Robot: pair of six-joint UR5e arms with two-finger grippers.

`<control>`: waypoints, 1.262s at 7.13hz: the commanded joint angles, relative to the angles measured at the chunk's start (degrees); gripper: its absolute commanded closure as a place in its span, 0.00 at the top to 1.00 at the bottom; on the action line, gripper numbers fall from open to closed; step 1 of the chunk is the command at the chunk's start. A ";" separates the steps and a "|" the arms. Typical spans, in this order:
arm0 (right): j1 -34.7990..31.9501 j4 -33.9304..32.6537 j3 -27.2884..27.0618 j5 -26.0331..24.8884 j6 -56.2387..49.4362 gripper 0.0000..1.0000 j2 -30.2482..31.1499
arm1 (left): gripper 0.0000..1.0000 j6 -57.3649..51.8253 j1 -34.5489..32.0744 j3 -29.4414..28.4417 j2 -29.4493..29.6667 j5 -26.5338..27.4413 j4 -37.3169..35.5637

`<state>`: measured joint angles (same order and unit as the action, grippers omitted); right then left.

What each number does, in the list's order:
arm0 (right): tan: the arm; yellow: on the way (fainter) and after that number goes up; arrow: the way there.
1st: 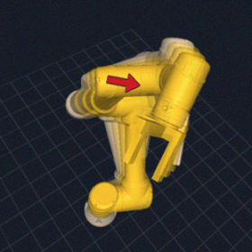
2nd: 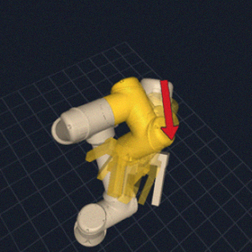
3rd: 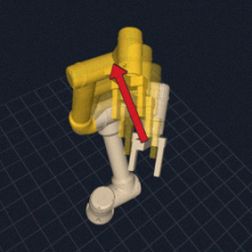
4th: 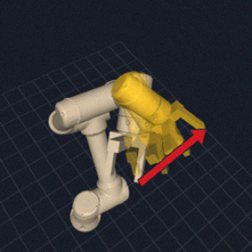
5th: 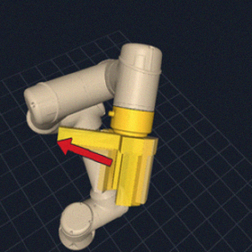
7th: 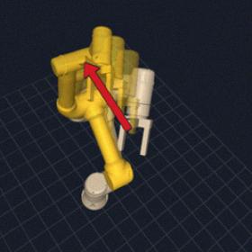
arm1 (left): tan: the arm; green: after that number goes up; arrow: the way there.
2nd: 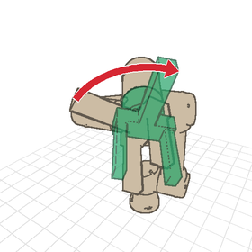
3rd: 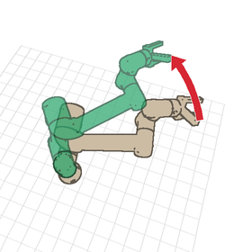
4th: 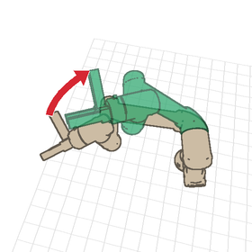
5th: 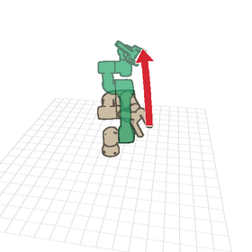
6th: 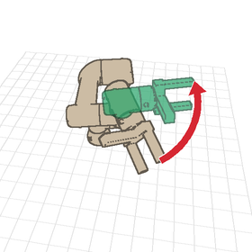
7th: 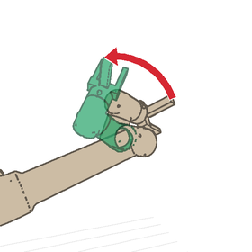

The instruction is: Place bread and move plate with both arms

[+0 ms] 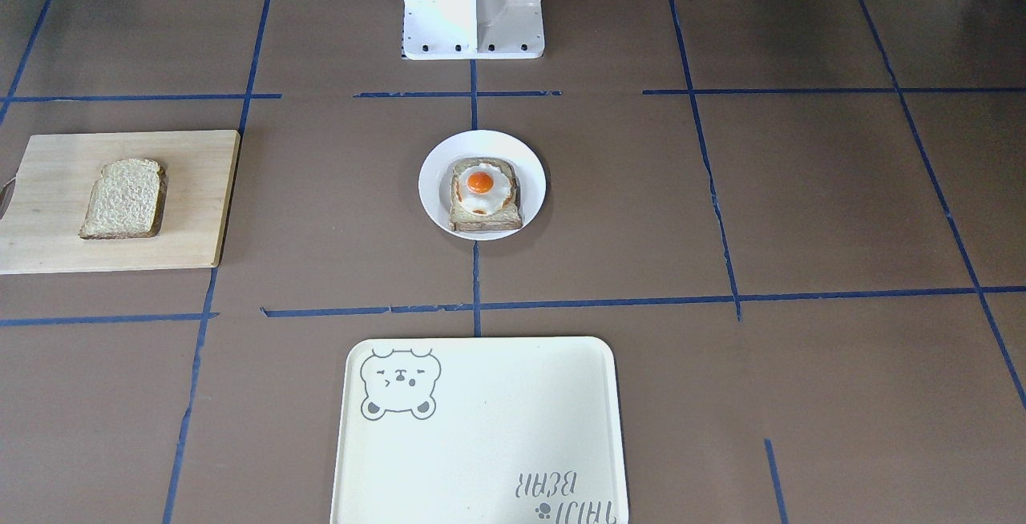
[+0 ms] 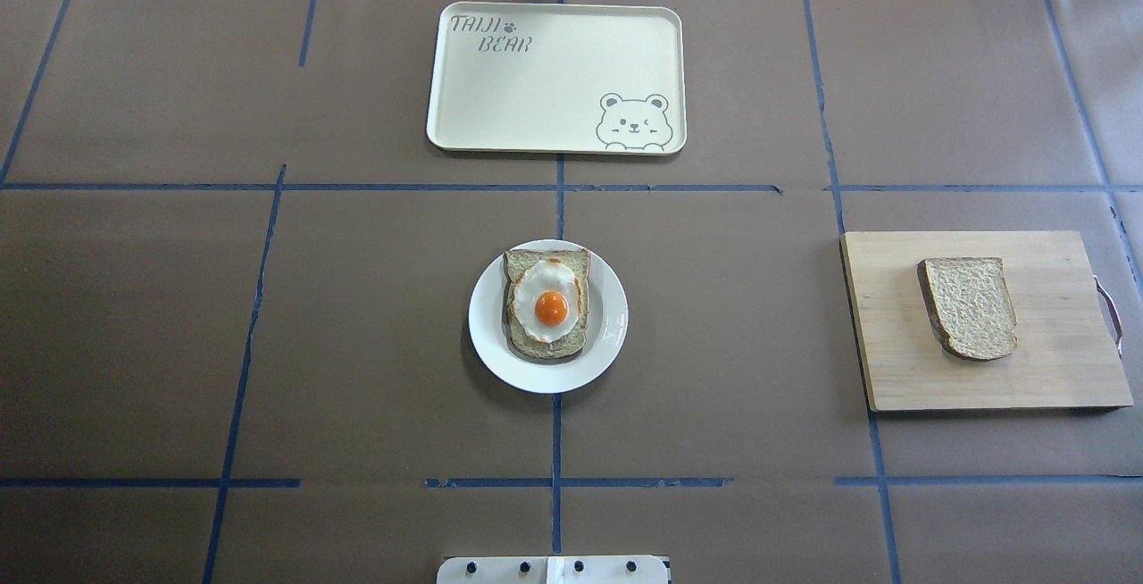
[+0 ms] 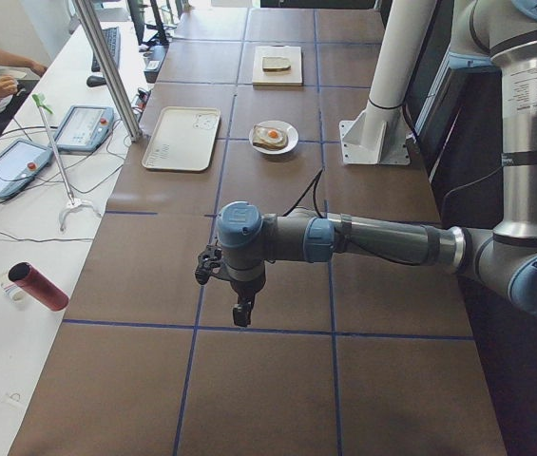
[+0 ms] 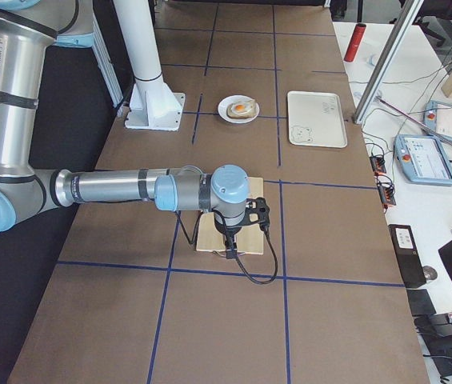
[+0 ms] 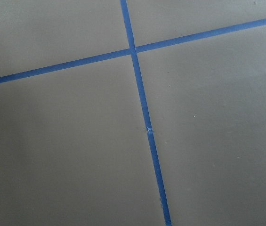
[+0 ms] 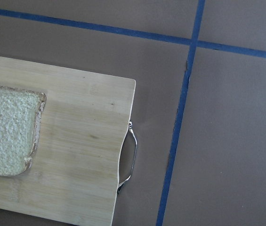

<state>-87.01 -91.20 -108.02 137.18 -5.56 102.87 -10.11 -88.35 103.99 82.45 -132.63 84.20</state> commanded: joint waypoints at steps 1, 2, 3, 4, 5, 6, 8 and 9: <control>0.00 2.87 0.17 0.37 2.03 1.00 -0.13 | 1.00 0.00 0.02 0.07 -0.01 0.00 0.00; 0.26 4.70 0.17 1.33 7.01 1.00 -0.04 | 1.00 0.00 0.02 0.16 -0.10 0.00 0.00; 0.61 9.16 0.87 2.38 10.02 1.00 0.83 | 1.00 0.00 0.02 0.25 -0.10 0.00 0.00; 0.79 13.81 1.31 5.79 13.88 1.00 2.32 | 1.00 0.00 0.02 0.16 -0.10 -0.09 0.00; 0.88 18.73 1.40 9.91 18.96 1.00 3.72 | 1.00 0.00 0.02 0.25 -0.10 -0.09 -0.09; 2.45 25.57 2.28 11.43 26.06 1.00 4.35 | 1.00 0.00 0.02 0.42 -0.27 -0.09 -0.09; 6.48 46.43 9.97 11.27 41.42 0.99 4.26 | 1.00 0.00 0.03 0.69 -0.28 -0.09 0.00; 10.42 55.08 12.02 9.53 51.08 0.99 2.70 | 1.00 0.00 0.02 0.78 -0.28 -0.09 0.00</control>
<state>-80.39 -47.59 -99.34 147.91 34.63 106.69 -10.11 -88.30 104.63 82.18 -132.72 84.19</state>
